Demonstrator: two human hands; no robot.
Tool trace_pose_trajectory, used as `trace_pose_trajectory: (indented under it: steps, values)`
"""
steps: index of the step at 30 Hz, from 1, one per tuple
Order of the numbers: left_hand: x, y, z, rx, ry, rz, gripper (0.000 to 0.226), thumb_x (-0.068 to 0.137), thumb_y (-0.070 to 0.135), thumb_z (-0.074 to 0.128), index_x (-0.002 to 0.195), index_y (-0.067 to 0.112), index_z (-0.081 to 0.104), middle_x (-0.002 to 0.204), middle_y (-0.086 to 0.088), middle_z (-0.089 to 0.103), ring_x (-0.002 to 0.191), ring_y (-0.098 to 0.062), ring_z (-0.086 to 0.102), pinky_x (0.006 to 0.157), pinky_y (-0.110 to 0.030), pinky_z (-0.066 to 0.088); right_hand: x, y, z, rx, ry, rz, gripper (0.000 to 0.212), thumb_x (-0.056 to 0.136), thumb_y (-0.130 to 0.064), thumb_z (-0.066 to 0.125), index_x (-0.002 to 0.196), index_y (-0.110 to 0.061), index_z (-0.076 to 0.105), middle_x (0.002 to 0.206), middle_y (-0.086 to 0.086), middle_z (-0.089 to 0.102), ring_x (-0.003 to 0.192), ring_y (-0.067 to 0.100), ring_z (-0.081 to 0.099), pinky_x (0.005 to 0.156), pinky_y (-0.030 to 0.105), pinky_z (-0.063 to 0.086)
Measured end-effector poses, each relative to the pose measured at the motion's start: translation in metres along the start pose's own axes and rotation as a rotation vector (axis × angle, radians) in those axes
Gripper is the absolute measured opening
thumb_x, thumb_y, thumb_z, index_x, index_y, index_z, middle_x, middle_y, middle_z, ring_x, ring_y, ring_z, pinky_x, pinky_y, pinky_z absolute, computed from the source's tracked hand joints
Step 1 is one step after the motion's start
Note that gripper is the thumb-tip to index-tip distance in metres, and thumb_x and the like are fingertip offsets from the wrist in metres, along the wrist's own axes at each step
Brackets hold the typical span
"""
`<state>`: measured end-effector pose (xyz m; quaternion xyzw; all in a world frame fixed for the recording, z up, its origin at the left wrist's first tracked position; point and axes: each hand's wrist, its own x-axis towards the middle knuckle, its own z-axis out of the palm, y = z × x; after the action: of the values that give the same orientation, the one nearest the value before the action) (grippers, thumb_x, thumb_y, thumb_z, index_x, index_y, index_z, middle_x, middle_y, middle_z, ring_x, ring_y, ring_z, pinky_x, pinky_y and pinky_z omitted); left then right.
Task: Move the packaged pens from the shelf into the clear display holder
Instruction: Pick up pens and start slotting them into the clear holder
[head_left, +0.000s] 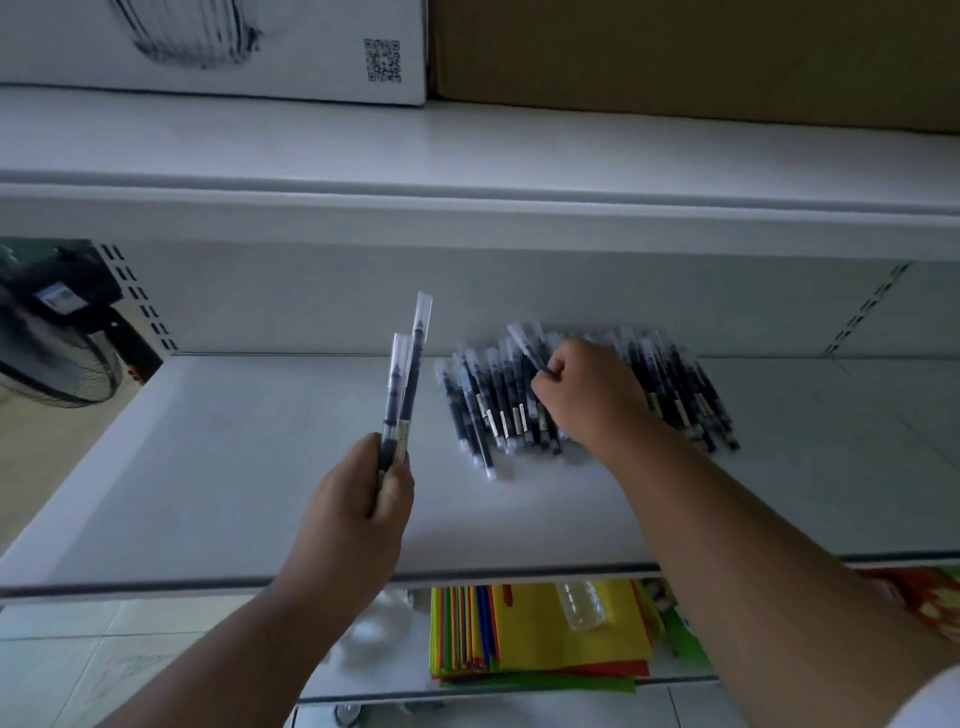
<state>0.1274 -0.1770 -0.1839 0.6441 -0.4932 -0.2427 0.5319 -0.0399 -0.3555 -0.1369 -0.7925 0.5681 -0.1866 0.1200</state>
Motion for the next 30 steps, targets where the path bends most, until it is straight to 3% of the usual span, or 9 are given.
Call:
trace_pose_trajectory:
  steps: [5,8,11,15,19,23,24,27,30]
  values:
    - [-0.005,0.009,0.008,-0.021,-0.056,-0.022,0.023,0.078,0.045,0.040,0.071,0.023,0.044,0.058,0.004,0.040,0.054,-0.019,0.035,0.052,-0.040,0.029,-0.036,0.000,-0.015,0.370,0.112,-0.004,0.017,0.091,-0.024,0.061,0.080,-0.019,0.049,0.070,-0.007,0.055,0.059,0.004,0.049,0.049,0.019,0.035]
    - [-0.009,0.021,0.027,-0.105,-0.080,-0.099,0.021,0.085,0.034,0.044,0.067,0.024,0.045,0.057,0.004,0.040,0.055,-0.018,0.034,0.053,-0.039,0.029,-0.061,0.014,-0.031,0.558,0.141,-0.017,0.021,0.089,-0.017,0.063,0.085,-0.027,0.046,0.080,-0.002,0.060,0.064,0.010,0.056,0.052,0.015,0.042]
    - [-0.014,0.033,0.057,-0.292,-0.118,-0.213,0.027,0.098,0.013,0.044,0.071,0.017,0.044,0.058,0.002,0.038,0.053,-0.015,0.030,0.053,-0.034,0.024,-0.083,0.037,-0.052,0.693,0.165,-0.007,0.020,0.091,-0.016,0.059,0.089,-0.032,0.047,0.087,0.004,0.066,0.062,0.017,0.059,0.057,0.027,0.049]
    - [-0.026,0.051,0.106,-0.399,-0.220,-0.243,0.021,0.090,0.028,0.049,0.072,0.019,0.044,0.061,0.001,0.036,0.055,-0.016,0.027,0.054,-0.035,0.020,-0.116,0.078,-0.088,0.920,0.254,0.013,0.018,0.103,-0.021,0.046,0.086,-0.024,0.052,0.082,0.005,0.068,0.055,0.020,0.055,0.053,0.026,0.044]
    - [-0.040,0.074,0.173,-0.424,-0.284,-0.216,0.024,0.099,0.021,0.048,0.075,0.016,0.045,0.061,0.001,0.037,0.056,-0.017,0.030,0.055,-0.034,0.023,-0.153,0.144,-0.126,0.752,0.408,0.073,0.021,0.103,-0.032,0.045,0.085,-0.029,0.056,0.071,0.002,0.065,0.062,0.019,0.062,0.062,0.038,0.050]
    - [-0.061,0.110,0.265,-0.358,-0.332,-0.123,0.030,0.100,0.023,0.046,0.070,0.017,0.041,0.060,-0.001,0.037,0.054,-0.017,0.031,0.054,-0.036,0.025,-0.192,0.231,-0.182,0.536,0.518,0.099,0.016,0.102,-0.026,0.047,0.094,-0.018,0.058,0.068,-0.002,0.064,0.064,0.003,0.062,0.062,0.015,0.049]
    - [-0.066,0.118,0.285,-0.328,-0.325,-0.104,0.031,0.101,0.023,0.044,0.070,0.018,0.041,0.060,-0.001,0.038,0.053,-0.017,0.032,0.055,-0.036,0.026,-0.198,0.251,-0.193,0.493,0.534,0.099,0.013,0.101,-0.027,0.049,0.094,-0.021,0.058,0.069,-0.003,0.065,0.066,0.003,0.063,0.064,0.017,0.050]
    - [-0.087,0.148,0.353,-0.358,-0.344,-0.106,0.031,0.097,0.031,0.045,0.067,0.026,0.042,0.061,-0.001,0.037,0.054,-0.017,0.032,0.057,-0.040,0.026,-0.214,0.322,-0.232,0.383,0.589,0.144,0.008,0.094,-0.036,0.057,0.092,-0.028,0.058,0.075,-0.011,0.068,0.073,0.008,0.067,0.073,0.041,0.057]
    - [-0.097,0.171,0.404,-0.326,-0.347,-0.101,0.032,0.099,0.027,0.043,0.067,0.025,0.043,0.064,-0.006,0.036,0.055,-0.018,0.032,0.058,-0.041,0.027,-0.214,0.378,-0.259,0.387,0.634,0.141,0.005,0.095,-0.032,0.058,0.094,-0.027,0.060,0.076,-0.009,0.069,0.074,0.005,0.068,0.073,0.041,0.057]
